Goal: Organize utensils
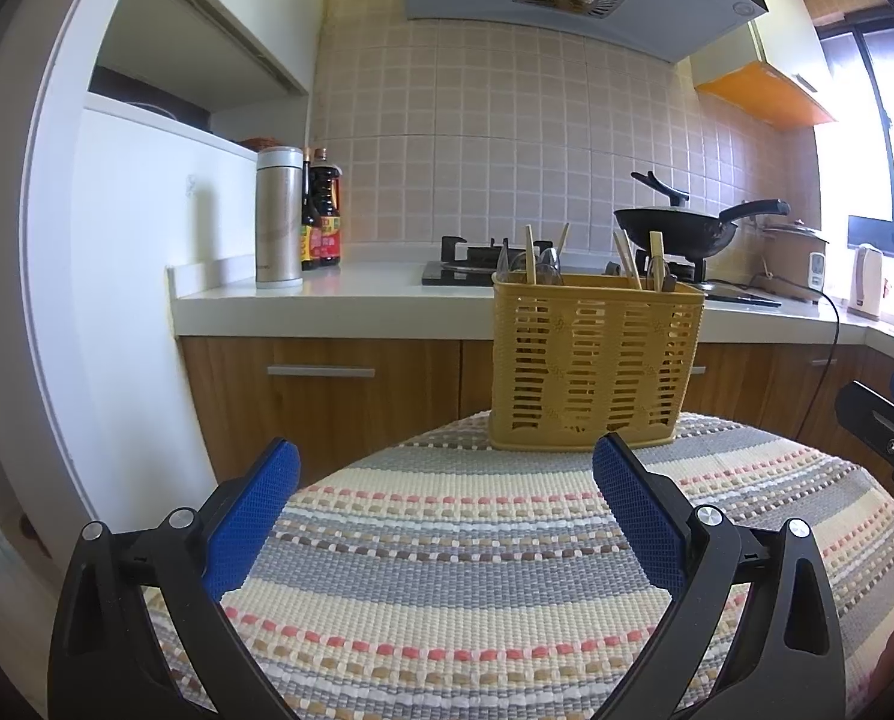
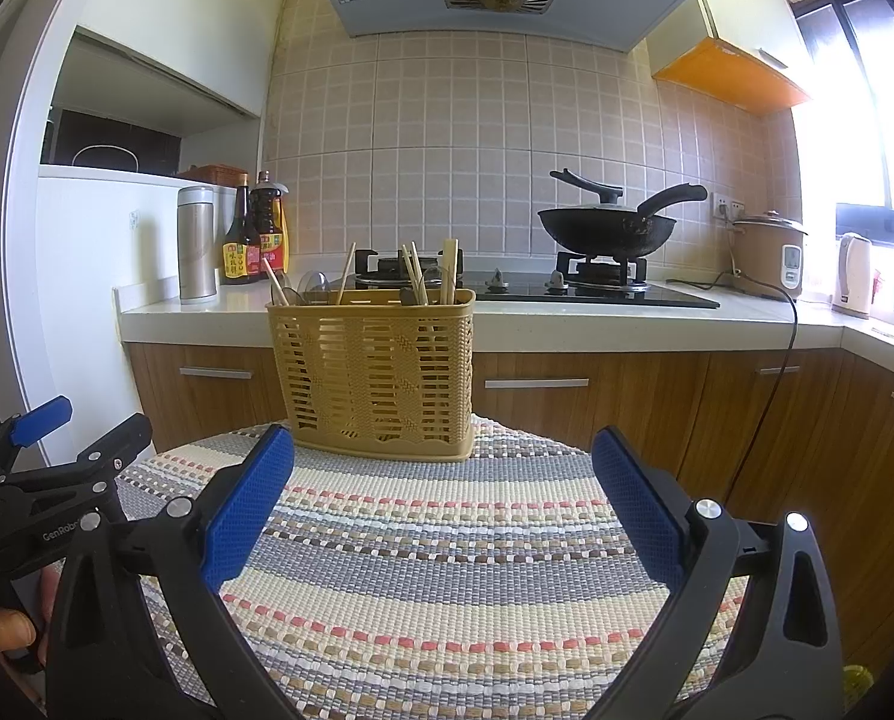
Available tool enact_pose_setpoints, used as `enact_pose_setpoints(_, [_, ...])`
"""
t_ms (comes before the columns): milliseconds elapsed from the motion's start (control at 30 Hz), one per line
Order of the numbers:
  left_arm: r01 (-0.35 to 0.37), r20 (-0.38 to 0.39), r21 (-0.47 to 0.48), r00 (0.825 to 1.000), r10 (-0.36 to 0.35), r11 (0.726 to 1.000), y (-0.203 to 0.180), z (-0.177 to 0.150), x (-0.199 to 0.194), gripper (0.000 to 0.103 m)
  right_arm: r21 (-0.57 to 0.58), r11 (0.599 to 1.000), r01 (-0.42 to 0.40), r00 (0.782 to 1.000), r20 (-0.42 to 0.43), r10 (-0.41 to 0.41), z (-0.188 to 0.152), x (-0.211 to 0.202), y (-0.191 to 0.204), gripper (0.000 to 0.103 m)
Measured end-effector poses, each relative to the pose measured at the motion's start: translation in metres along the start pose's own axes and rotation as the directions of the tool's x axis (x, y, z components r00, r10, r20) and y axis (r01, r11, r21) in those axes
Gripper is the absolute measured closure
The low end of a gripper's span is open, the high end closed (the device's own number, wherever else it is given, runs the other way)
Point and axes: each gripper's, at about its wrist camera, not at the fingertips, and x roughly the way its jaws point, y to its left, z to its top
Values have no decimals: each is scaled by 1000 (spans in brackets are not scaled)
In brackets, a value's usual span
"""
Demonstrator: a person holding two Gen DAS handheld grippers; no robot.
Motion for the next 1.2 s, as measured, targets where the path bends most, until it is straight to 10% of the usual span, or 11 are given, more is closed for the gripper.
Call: enact_pose_setpoints(1200, [-47,39,51,998,45,998,-5,0,-5,7,-7,1000,5,1000,-13,-5,-1,4,-1,8])
